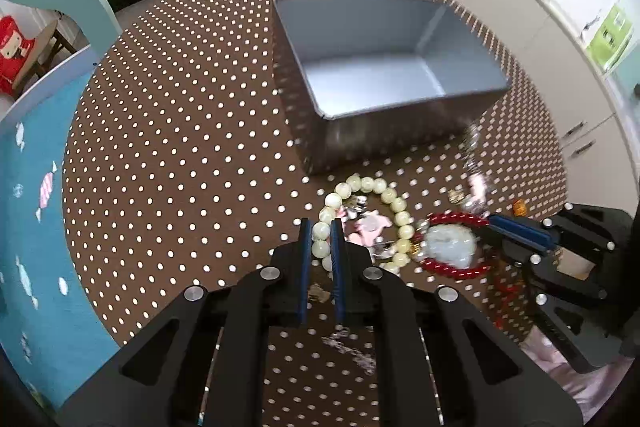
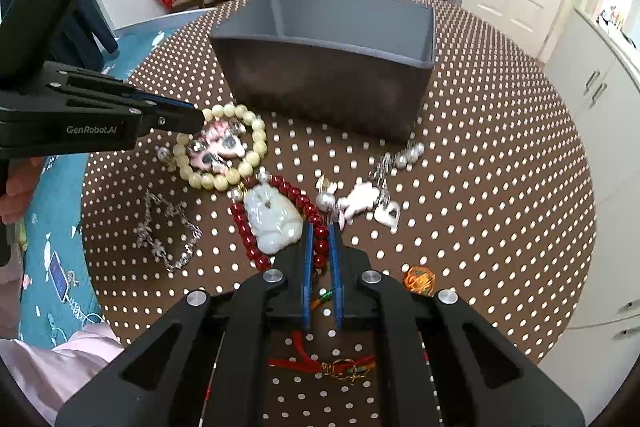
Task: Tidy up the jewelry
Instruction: 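Carry both bracelets into the silver tin and open both grippers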
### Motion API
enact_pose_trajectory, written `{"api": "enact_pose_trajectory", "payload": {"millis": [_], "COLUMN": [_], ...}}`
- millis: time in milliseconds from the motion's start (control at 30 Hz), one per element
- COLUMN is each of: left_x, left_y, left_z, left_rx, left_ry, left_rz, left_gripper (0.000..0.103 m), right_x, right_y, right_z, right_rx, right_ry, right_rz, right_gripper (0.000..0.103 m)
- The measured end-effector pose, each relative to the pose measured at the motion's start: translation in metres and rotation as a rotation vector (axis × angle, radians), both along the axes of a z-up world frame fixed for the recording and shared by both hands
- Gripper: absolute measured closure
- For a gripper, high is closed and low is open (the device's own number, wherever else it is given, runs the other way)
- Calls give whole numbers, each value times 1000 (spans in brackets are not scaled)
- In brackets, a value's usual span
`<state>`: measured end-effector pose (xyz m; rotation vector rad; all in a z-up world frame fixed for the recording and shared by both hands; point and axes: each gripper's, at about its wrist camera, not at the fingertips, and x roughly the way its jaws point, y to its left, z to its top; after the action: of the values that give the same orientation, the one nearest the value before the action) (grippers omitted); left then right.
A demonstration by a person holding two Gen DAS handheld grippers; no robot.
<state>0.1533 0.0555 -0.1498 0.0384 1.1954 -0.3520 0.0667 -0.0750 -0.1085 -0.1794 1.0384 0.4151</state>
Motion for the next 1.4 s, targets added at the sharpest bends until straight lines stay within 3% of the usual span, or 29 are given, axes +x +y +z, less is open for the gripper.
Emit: {"api": "enact_pose_trajectory", "payload": {"millis": [333, 933, 1133, 1400], "left_x": [-9, -1, 29, 66], "left_y": [11, 8, -2, -19], "left_z": [48, 133, 124, 75], "left_rx": [-118, -212, -206, -149], "left_ry": [-76, -297, -265, -142], "left_rz": [10, 8, 28, 35], "left_gripper": [94, 94, 94, 94], "right_x": [4, 17, 48, 102], "right_y": [6, 9, 12, 22], "right_z": [45, 119, 118, 81], "right_rx": [9, 33, 39, 40], "right_ry": [-115, -315, -299, -152], "right_rz": [39, 59, 47, 66], "right_gripper": [96, 96, 96, 96]}}
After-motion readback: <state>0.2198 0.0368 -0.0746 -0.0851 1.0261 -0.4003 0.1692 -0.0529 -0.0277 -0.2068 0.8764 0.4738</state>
